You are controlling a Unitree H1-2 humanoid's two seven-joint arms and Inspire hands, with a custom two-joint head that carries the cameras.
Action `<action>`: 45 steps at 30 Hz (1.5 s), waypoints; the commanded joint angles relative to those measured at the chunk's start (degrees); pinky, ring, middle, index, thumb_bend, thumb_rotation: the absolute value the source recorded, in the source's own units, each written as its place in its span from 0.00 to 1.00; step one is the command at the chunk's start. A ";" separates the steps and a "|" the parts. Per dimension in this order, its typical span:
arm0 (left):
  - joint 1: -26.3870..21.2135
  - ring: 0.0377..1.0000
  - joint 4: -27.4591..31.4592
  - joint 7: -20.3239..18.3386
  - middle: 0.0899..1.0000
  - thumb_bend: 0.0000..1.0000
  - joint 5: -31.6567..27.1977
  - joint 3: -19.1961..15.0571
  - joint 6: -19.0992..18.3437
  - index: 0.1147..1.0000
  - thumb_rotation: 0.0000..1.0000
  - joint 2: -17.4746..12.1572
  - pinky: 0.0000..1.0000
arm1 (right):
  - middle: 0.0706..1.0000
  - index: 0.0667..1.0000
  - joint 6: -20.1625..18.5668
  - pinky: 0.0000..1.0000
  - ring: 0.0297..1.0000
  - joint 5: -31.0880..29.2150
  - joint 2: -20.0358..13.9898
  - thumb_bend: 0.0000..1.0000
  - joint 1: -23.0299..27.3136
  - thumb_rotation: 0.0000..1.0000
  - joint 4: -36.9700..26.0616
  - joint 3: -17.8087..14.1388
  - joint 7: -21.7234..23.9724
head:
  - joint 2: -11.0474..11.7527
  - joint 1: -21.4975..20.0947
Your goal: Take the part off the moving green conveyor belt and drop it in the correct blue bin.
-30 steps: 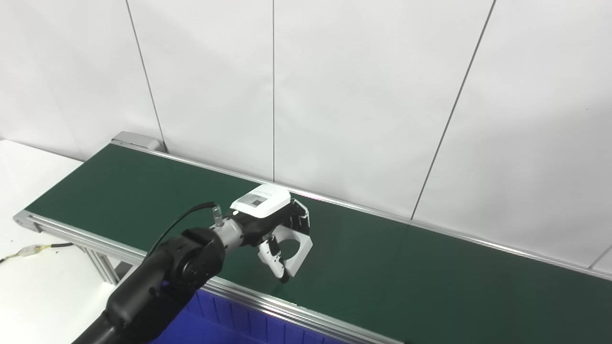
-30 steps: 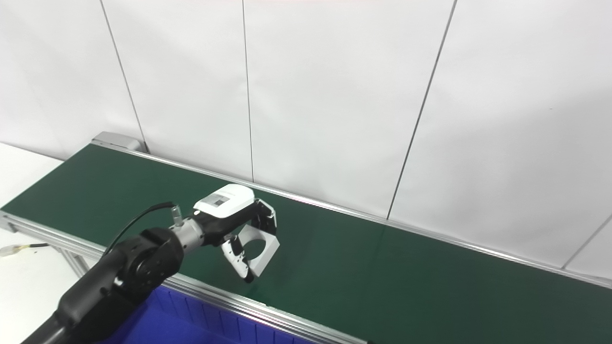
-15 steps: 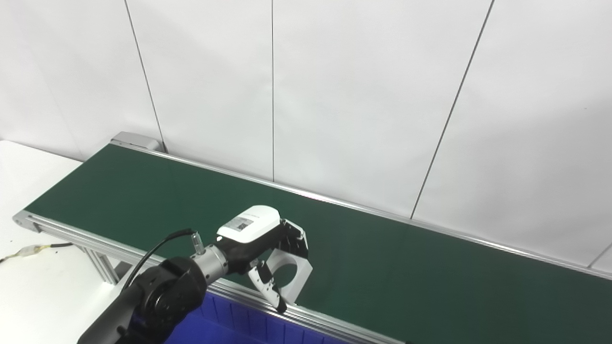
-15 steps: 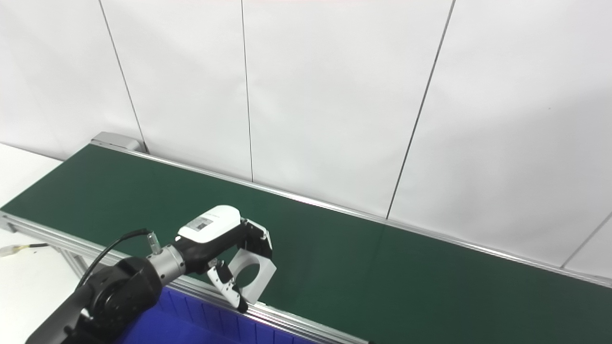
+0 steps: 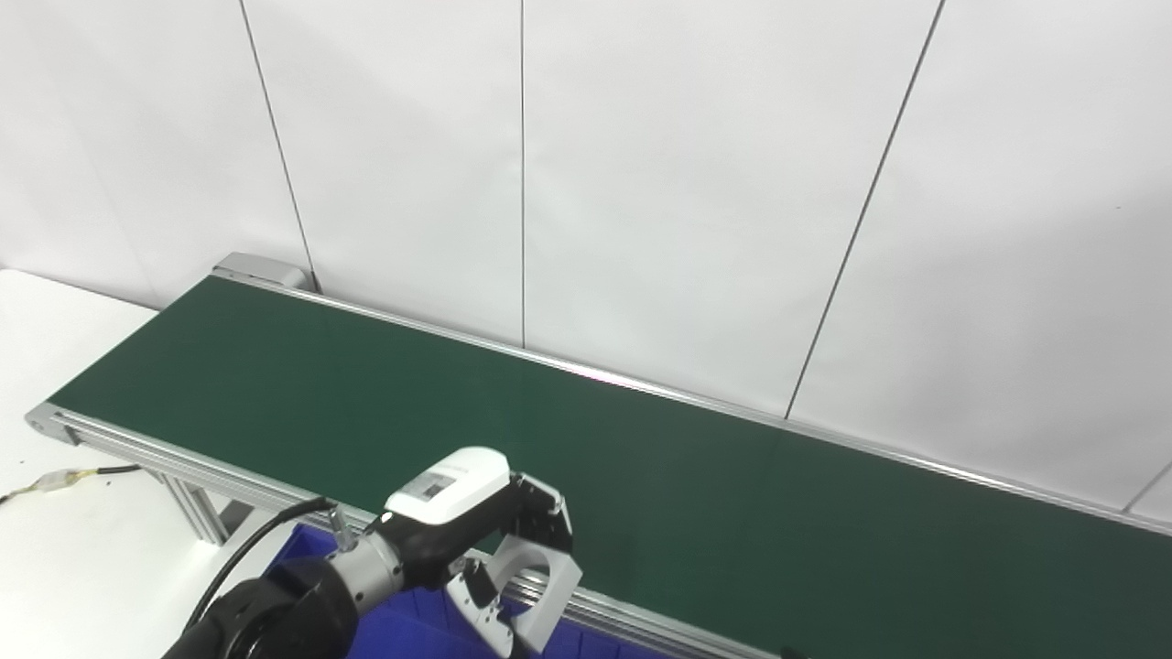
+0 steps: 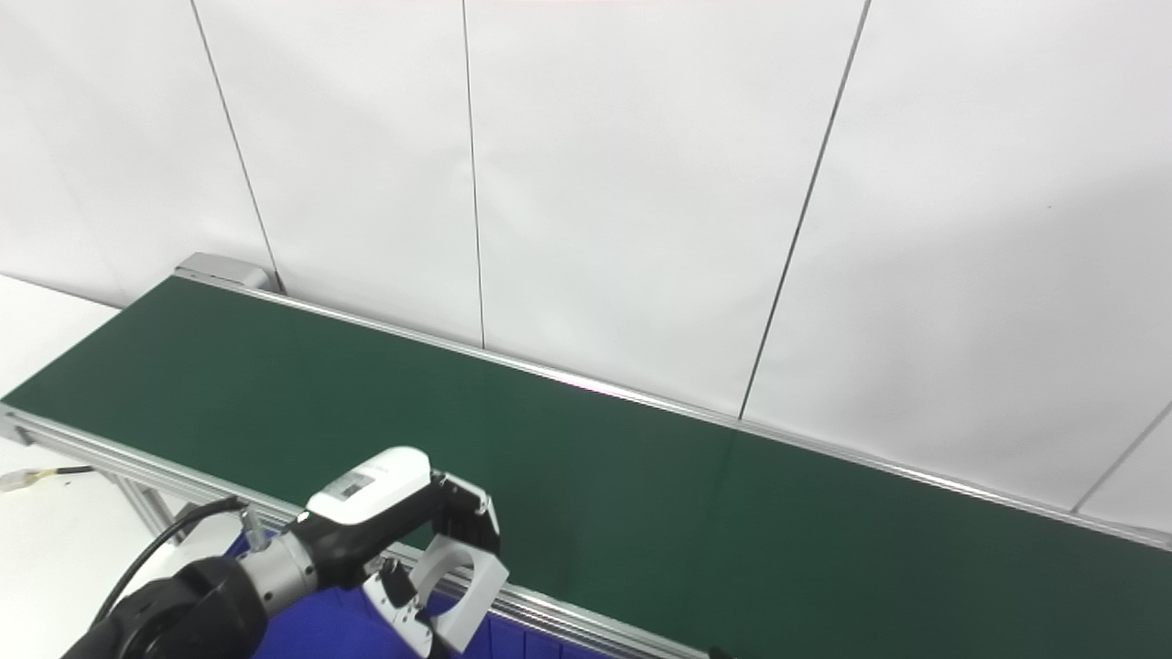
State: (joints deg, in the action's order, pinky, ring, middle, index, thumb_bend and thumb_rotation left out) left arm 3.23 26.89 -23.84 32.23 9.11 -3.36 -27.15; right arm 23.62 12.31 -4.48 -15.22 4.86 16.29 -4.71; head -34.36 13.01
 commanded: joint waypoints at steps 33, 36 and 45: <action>5.23 0.39 1.70 -2.87 0.43 0.50 -3.45 1.09 -3.05 0.46 0.00 2.26 0.38 | 0.76 0.84 -4.92 0.57 0.68 -2.66 0.02 0.55 -1.44 0.63 -13.93 -4.29 6.70 | -13.15 3.06; 5.11 0.39 0.37 -3.03 0.43 0.50 -3.14 1.64 -3.58 0.46 0.00 2.53 0.38 | 0.76 0.84 -4.90 0.57 0.68 -2.66 0.05 0.55 -1.41 0.63 -14.03 -4.38 6.85 | -13.48 2.87; 4.60 0.39 -6.44 -0.17 0.43 0.50 -2.79 2.85 0.19 0.46 0.00 3.06 0.37 | 0.76 0.84 -5.76 0.57 0.68 -2.11 0.29 0.56 -1.47 0.63 -14.75 -4.45 6.82 | -13.73 2.21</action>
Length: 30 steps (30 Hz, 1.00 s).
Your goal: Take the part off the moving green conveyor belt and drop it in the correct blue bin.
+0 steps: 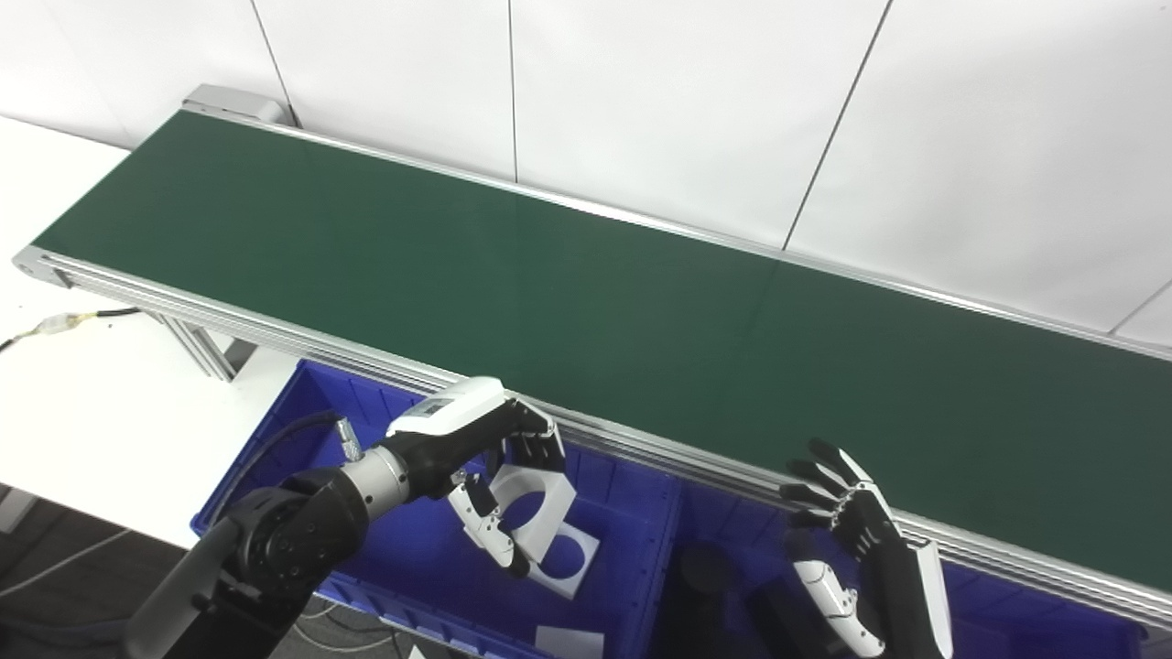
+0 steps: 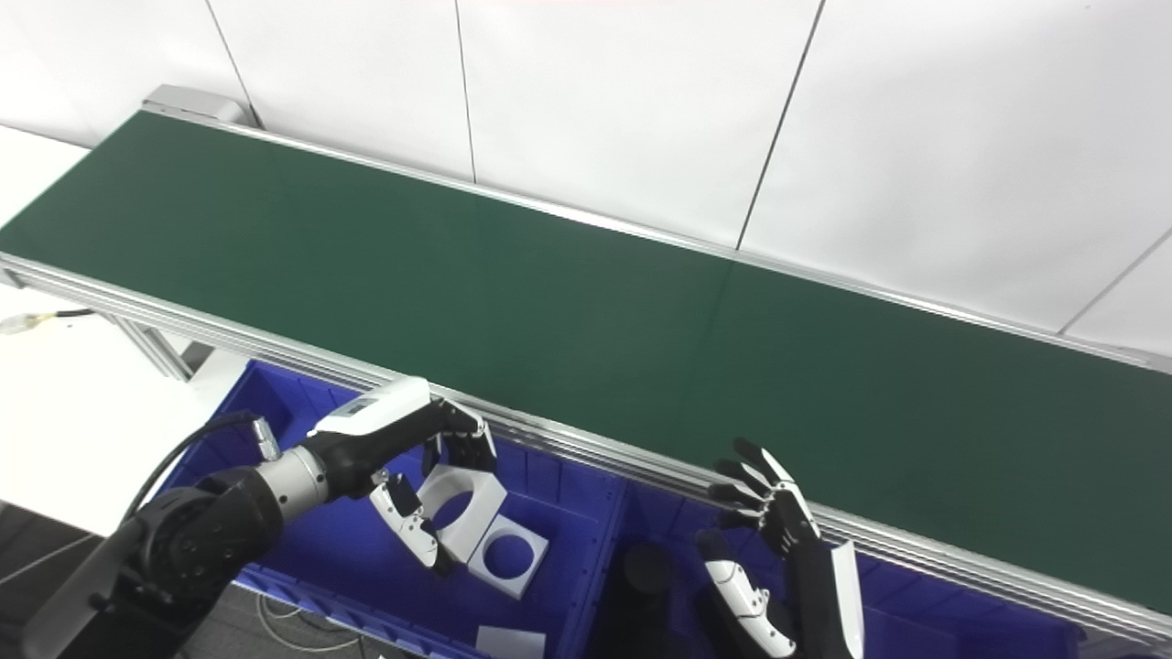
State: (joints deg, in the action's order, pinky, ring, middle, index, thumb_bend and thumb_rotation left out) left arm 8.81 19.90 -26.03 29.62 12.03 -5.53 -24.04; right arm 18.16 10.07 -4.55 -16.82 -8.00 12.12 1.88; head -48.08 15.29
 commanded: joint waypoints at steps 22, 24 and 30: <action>-5.25 0.43 -16.19 10.83 0.43 0.50 8.11 6.82 11.97 0.44 0.00 1.23 0.54 | 0.75 0.84 -0.68 0.57 0.68 0.37 1.30 0.54 0.18 0.60 -2.52 -0.36 0.05 | -0.66 -1.62; -5.60 0.43 -17.32 11.39 0.43 0.50 8.84 7.19 12.02 0.44 0.00 1.49 0.54 | 0.75 0.84 -0.57 0.57 0.68 0.67 1.28 0.53 0.15 0.59 -2.60 -0.34 0.01 | -0.66 -1.62; -6.31 0.43 -18.73 12.24 0.43 0.50 9.83 7.57 11.74 0.44 0.00 2.17 0.54 | 0.75 0.83 -0.08 0.56 0.68 1.19 1.21 0.52 0.06 0.59 -2.51 -0.43 -0.14 | -0.89 -2.05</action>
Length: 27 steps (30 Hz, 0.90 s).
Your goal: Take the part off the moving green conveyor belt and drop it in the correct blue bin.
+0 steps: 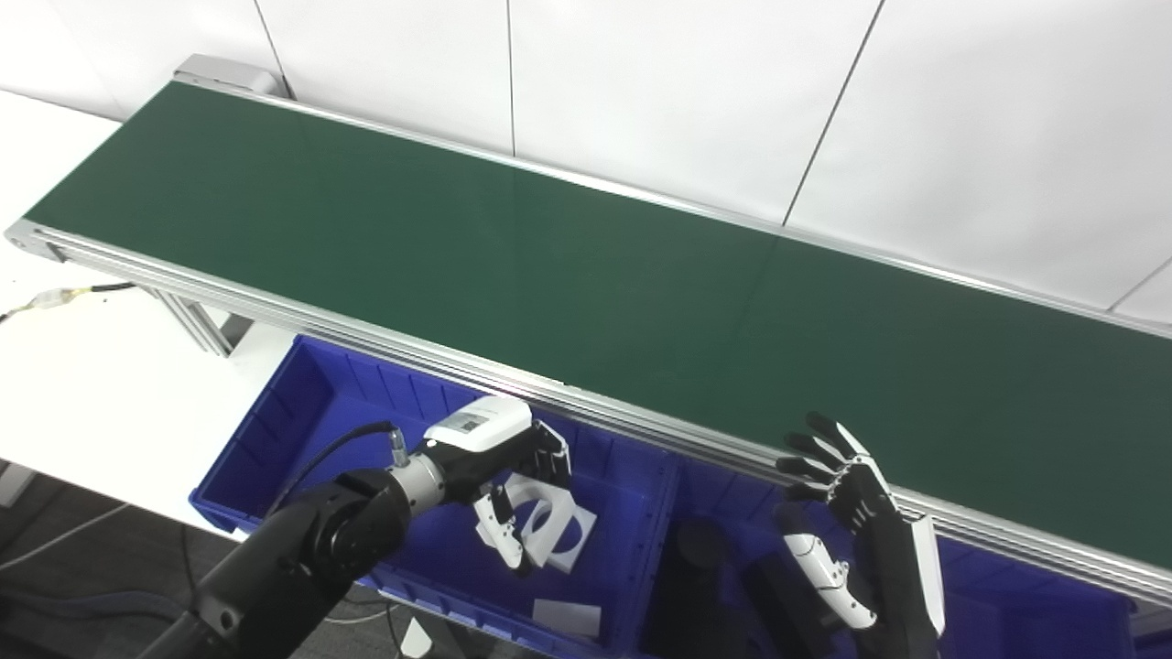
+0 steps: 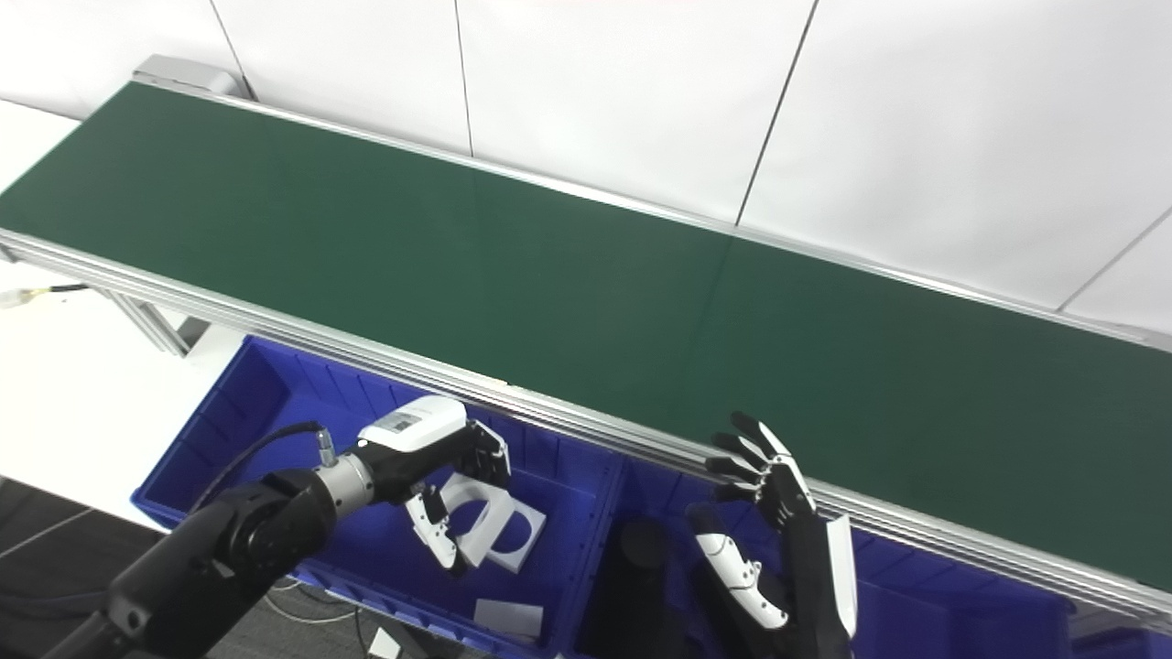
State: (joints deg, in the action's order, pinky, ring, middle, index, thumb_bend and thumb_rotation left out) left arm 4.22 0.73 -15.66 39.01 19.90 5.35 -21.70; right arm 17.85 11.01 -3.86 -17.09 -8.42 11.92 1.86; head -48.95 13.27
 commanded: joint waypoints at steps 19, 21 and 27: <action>-2.82 0.70 2.41 -3.63 0.67 0.73 -1.45 0.35 -2.42 0.63 0.27 -0.79 0.74 | 0.75 0.83 0.40 0.56 0.67 -0.01 0.67 0.53 0.47 0.59 -1.95 -0.21 -0.12 | 0.03 -0.41; -3.02 0.75 2.86 -5.22 0.72 0.82 -1.93 0.51 -2.82 0.70 0.37 -1.15 0.79 | 0.75 0.83 0.30 0.56 0.67 0.04 0.68 0.53 0.42 0.59 -2.03 -0.24 -0.13 | 0.03 -0.41; -3.42 0.82 3.61 -8.21 0.79 0.98 -3.61 0.53 -2.69 0.78 0.51 -1.72 0.88 | 0.75 0.84 0.24 0.56 0.68 -0.19 0.67 0.53 0.39 0.59 -2.09 -0.25 -0.02 | 0.08 -0.52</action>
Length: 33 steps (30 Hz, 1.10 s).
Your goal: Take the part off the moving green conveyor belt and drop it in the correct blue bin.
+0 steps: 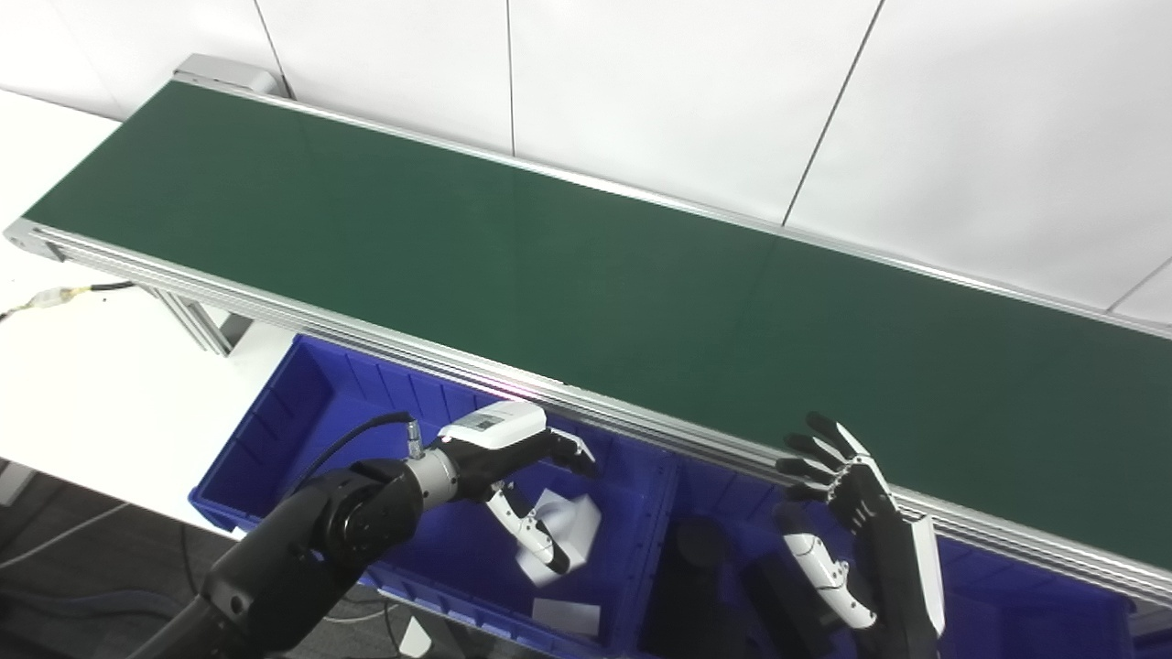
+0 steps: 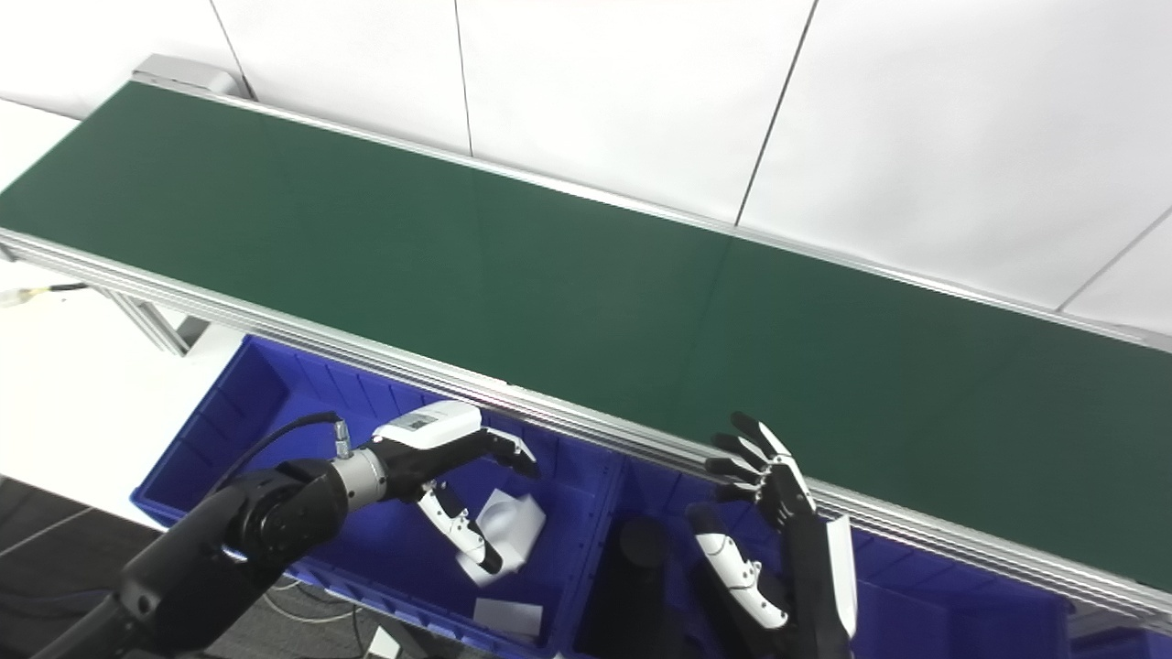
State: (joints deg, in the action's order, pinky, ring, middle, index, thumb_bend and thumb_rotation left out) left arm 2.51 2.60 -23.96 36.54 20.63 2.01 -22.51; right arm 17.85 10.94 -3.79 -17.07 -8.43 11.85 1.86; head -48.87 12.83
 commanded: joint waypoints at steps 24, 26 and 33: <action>4.55 0.66 4.14 5.53 0.69 0.90 -24.76 -6.45 12.31 0.72 0.75 6.90 0.62 | 0.75 0.84 1.84 0.57 0.68 -0.39 0.64 0.55 -0.27 0.61 0.67 -0.10 -0.27 | 4.68 -8.31; 5.23 0.67 3.65 5.53 0.70 0.89 -28.34 -6.54 13.06 0.74 0.78 8.85 0.64 | 0.75 0.84 2.74 0.58 0.68 -0.57 0.64 0.54 -0.43 0.60 1.64 -0.04 -0.36 | 5.99 -10.02; 6.40 0.74 1.84 6.98 0.76 0.88 -33.53 -6.78 16.39 0.83 0.88 14.40 0.71 | 0.74 0.83 5.16 0.58 0.67 0.24 1.01 0.58 -0.47 0.63 4.56 0.10 -1.25 | 7.88 -12.86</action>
State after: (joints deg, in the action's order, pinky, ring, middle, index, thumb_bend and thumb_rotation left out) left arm 9.13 4.08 -18.20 4.50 14.27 15.63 -8.65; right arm 19.00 10.99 -3.52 -17.88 -2.85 11.87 1.19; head -41.05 0.10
